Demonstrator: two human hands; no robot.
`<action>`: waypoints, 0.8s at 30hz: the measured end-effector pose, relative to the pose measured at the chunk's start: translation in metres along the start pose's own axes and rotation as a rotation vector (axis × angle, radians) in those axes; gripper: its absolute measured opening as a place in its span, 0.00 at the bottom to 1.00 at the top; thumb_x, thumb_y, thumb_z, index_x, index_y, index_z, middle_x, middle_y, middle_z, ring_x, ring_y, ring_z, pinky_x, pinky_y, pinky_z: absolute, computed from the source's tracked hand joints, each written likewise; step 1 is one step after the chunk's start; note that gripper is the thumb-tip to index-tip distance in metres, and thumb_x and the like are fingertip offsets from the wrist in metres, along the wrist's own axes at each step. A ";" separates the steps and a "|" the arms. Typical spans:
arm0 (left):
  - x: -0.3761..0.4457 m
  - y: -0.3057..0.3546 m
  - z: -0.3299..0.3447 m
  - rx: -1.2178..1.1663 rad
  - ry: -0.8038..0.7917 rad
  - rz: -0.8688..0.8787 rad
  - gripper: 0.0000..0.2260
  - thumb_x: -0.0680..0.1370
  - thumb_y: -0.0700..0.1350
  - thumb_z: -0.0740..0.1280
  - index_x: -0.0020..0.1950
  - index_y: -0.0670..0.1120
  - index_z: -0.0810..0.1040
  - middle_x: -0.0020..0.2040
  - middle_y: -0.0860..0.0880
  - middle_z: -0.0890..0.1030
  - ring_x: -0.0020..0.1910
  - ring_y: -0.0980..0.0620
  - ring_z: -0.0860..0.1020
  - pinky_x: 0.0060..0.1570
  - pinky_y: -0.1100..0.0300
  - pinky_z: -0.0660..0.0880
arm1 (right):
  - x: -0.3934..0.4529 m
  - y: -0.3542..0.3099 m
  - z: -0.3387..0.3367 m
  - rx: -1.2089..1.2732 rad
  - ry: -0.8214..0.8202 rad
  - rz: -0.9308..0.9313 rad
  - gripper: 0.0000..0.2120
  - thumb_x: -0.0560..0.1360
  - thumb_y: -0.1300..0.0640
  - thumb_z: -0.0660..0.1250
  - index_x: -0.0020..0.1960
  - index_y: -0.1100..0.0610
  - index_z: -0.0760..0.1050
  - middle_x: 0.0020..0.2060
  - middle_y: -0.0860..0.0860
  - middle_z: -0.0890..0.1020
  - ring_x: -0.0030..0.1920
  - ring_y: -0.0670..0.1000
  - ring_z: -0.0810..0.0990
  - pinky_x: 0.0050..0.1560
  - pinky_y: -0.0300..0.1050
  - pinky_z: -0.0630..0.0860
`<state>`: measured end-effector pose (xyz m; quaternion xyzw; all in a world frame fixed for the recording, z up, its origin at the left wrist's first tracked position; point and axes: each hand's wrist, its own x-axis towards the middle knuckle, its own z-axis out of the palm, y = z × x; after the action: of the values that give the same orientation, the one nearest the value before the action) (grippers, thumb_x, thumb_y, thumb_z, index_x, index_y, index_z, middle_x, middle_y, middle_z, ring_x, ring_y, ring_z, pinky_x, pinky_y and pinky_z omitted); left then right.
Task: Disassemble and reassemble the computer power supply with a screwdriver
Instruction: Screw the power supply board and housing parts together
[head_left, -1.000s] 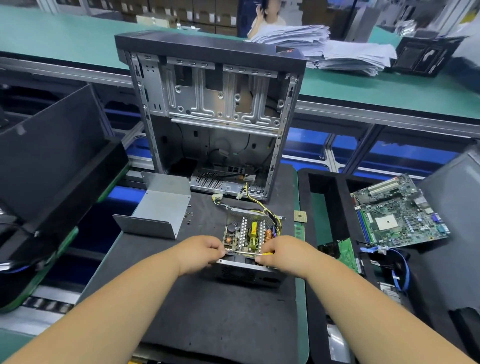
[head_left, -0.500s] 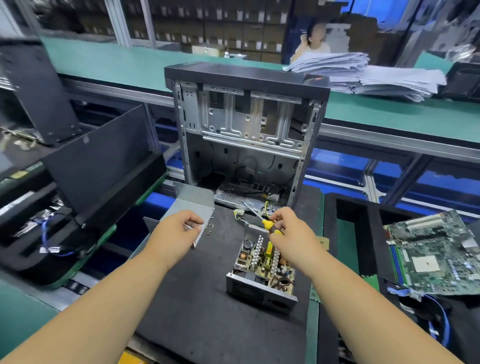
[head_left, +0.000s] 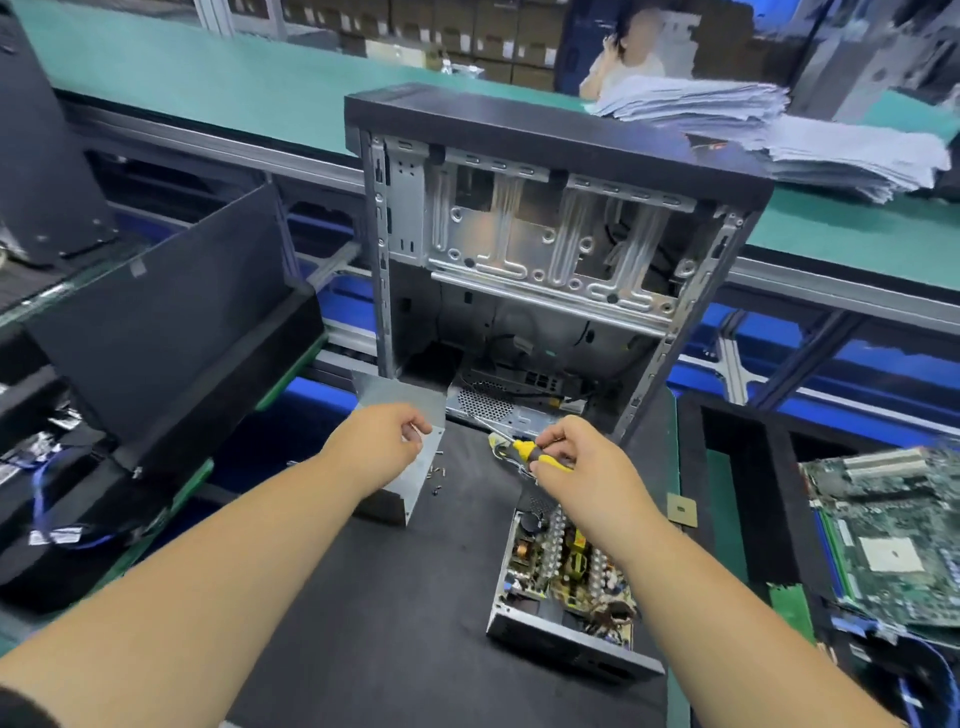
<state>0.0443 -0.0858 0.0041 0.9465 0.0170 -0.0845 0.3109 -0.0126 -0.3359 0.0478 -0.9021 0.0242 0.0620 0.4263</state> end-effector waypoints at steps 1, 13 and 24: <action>0.010 -0.001 0.002 0.077 -0.044 0.037 0.10 0.77 0.44 0.62 0.50 0.58 0.79 0.47 0.57 0.82 0.42 0.55 0.79 0.42 0.60 0.76 | 0.003 -0.002 0.002 -0.001 0.006 0.011 0.06 0.74 0.52 0.67 0.46 0.41 0.72 0.41 0.39 0.81 0.39 0.47 0.79 0.39 0.45 0.75; 0.080 -0.003 0.036 0.580 -0.255 0.296 0.04 0.75 0.47 0.69 0.44 0.57 0.77 0.46 0.56 0.77 0.46 0.51 0.77 0.40 0.61 0.68 | 0.021 -0.011 0.021 0.040 0.065 0.159 0.07 0.73 0.53 0.66 0.45 0.41 0.72 0.39 0.37 0.81 0.33 0.38 0.76 0.32 0.38 0.70; 0.073 -0.002 0.025 0.200 -0.196 0.274 0.07 0.75 0.44 0.67 0.38 0.53 0.76 0.38 0.56 0.78 0.42 0.52 0.77 0.40 0.60 0.73 | 0.021 -0.019 0.017 0.076 0.133 0.160 0.08 0.75 0.54 0.66 0.47 0.42 0.69 0.44 0.38 0.80 0.43 0.44 0.79 0.35 0.39 0.73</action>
<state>0.1123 -0.1005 -0.0297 0.9534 -0.1507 -0.1345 0.2242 0.0084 -0.3103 0.0487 -0.8827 0.1267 0.0346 0.4512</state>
